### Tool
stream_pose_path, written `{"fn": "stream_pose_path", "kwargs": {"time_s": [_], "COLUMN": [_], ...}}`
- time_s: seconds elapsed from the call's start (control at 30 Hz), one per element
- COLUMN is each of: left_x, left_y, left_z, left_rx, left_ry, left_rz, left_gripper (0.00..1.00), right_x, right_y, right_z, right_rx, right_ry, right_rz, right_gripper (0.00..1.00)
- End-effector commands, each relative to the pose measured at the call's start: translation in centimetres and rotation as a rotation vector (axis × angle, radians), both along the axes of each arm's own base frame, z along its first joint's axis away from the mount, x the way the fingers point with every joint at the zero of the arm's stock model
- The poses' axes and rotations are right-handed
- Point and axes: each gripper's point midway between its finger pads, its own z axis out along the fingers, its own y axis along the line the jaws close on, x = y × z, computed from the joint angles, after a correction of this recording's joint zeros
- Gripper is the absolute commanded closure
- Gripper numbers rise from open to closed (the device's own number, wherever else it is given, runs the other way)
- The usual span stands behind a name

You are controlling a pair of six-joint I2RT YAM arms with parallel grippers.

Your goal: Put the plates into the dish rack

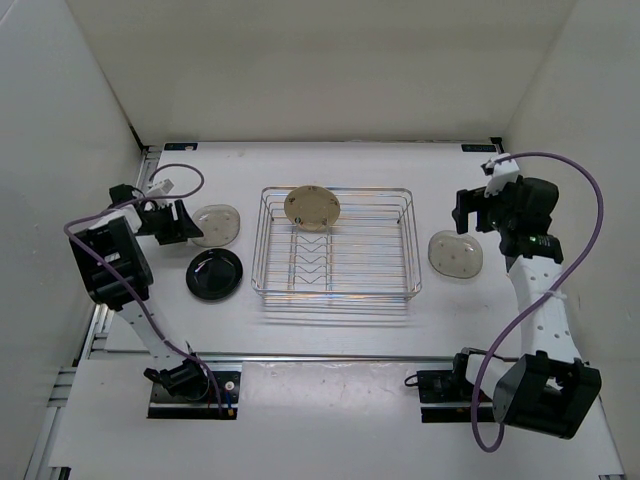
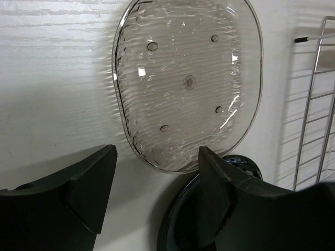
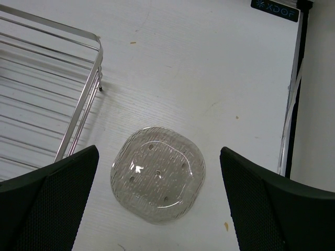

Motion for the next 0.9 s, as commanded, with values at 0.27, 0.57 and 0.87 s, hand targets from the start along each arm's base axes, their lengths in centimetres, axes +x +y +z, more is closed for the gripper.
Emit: {"fn": "stream_pose_path", "kwargs": {"time_s": [0.27,0.57,0.87], "left_x": [2.4,3.1,3.0], "left_y": [0.6,0.4,0.1], "left_z": [0.0,-0.5,-1.5], "left_rx": [0.099,0.114,0.135], "left_ry": [-0.018,-0.001,0.026], "left_rz": [-0.01,-0.003,-0.009], "left_gripper": [0.3,0.4,0.52], "right_x": [-0.7,-1.0,-1.1], "right_y": [0.0,-0.1,-0.5], "right_z": [0.7,0.6,0.9], "right_rx": [0.026,0.038,0.04], "right_ry": [-0.045,-0.044,-0.054], "right_rz": [0.005,0.0,-0.01], "right_gripper": [0.0,0.0,0.0]}}
